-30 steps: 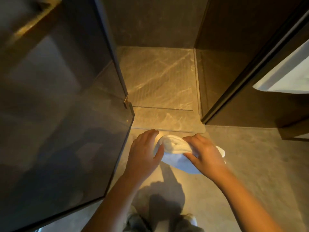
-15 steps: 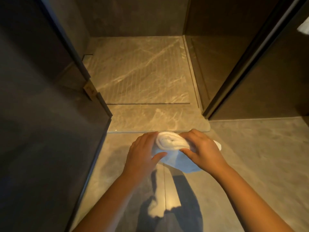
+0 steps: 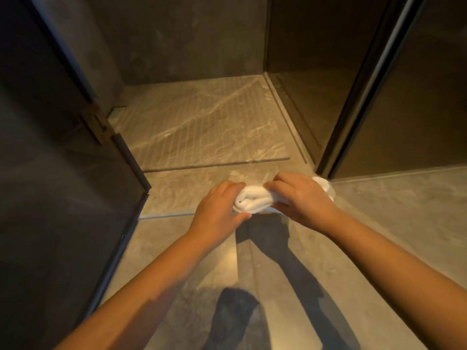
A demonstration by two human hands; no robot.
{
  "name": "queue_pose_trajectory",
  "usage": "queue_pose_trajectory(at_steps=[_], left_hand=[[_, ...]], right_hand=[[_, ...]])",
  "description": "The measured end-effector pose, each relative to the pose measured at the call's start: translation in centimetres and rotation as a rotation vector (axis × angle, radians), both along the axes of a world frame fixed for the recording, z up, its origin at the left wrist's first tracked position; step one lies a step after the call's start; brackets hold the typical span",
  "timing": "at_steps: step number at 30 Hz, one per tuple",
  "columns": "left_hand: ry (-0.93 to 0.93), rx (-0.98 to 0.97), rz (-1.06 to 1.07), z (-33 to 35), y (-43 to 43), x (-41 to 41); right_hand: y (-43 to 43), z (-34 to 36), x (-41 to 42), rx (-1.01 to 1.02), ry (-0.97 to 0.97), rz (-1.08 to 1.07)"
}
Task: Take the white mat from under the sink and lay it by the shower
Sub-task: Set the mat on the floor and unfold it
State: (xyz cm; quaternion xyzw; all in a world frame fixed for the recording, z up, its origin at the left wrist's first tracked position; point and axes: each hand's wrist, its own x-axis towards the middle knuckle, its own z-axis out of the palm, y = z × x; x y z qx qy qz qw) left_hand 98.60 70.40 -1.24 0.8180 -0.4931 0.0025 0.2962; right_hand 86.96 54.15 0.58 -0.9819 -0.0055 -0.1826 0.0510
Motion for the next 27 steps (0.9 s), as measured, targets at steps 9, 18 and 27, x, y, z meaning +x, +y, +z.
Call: queue_pose_trajectory(at_steps=[9,18,27], left_hand=[[0.013,0.055,-0.101,-11.0,5.0,-5.8],[0.044,0.171,-0.121,-14.5,7.0,-7.2],[0.128,0.352,-0.131,-18.0,8.9,-8.0]], right_hand=[[5.3,-10.9,-6.3,0.212,0.170,-0.056],[6.8,-15.2,-8.3,0.323,0.231,-0.039],[4.3,-19.3,-13.6,0.711,0.328,-0.515]])
